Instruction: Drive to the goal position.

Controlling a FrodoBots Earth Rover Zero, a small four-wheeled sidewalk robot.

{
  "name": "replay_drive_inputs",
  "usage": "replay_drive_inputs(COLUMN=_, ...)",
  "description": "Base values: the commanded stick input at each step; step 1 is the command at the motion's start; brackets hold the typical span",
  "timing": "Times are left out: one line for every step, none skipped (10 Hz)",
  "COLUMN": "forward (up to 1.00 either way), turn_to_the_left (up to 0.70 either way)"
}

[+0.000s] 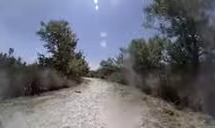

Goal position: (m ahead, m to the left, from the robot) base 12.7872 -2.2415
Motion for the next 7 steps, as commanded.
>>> replay_drive_inputs(forward=0.70, turn_to_the_left=0.00)
replay_drive_inputs(forward=0.70, turn_to_the_left=0.00)
replay_drive_inputs(forward=0.70, turn_to_the_left=0.00)
replay_drive_inputs(forward=0.70, turn_to_the_left=0.00)
replay_drive_inputs(forward=0.70, turn_to_the_left=0.00)
replay_drive_inputs(forward=0.70, turn_to_the_left=0.00)
replay_drive_inputs(forward=0.70, turn_to_the_left=0.00)
